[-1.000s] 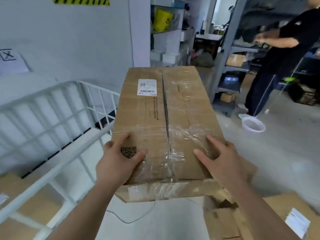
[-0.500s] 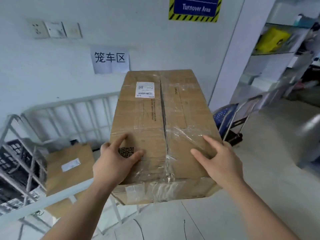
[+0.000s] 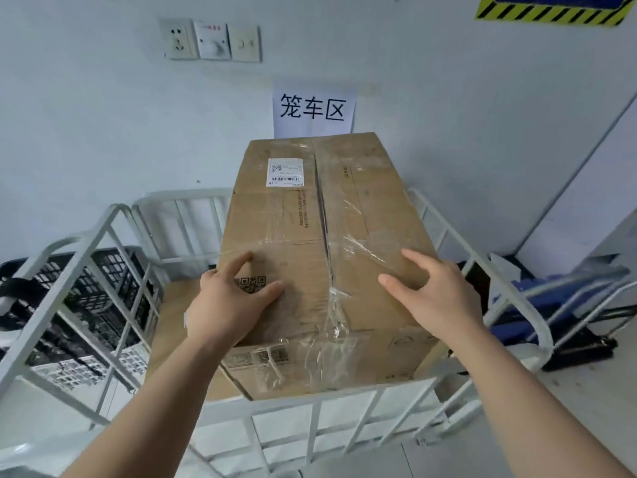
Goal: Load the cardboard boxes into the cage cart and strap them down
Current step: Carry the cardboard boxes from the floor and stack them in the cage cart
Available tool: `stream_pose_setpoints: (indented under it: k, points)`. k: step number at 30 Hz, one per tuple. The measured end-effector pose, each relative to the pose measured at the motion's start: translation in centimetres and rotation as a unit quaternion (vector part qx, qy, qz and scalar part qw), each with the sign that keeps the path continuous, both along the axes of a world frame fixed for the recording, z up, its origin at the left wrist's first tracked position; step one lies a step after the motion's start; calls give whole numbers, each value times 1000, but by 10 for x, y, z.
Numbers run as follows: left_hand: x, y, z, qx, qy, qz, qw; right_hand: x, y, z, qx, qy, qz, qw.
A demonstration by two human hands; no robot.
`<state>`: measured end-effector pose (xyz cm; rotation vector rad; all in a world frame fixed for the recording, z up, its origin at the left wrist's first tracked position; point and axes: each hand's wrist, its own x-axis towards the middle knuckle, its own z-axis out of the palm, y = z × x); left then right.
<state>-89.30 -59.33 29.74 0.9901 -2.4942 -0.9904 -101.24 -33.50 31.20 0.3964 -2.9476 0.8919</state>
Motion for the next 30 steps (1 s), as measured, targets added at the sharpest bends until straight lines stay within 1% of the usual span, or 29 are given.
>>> stream_pose_setpoints:
  k: [7,13,17,24,30]
  points:
    - [-79,-68,-30,31,-58,-2,998,-78,-69,-30,14,-68,-8,998]
    - [-125,-91,-84,58,-120,-2,991,-130,-95,-81,56,-124,-6,991]
    - [-153,-98,-130,73,-168,7,983,-165,-106,-126,72,-165,6,984]
    - [-195,-102,-228,106,-225,54,967,-230,-124,-222,102,-214,47,970]
    - [-224,-106,-322,141,-233,81,959,-273,-139,-315,132,-235,70,960]
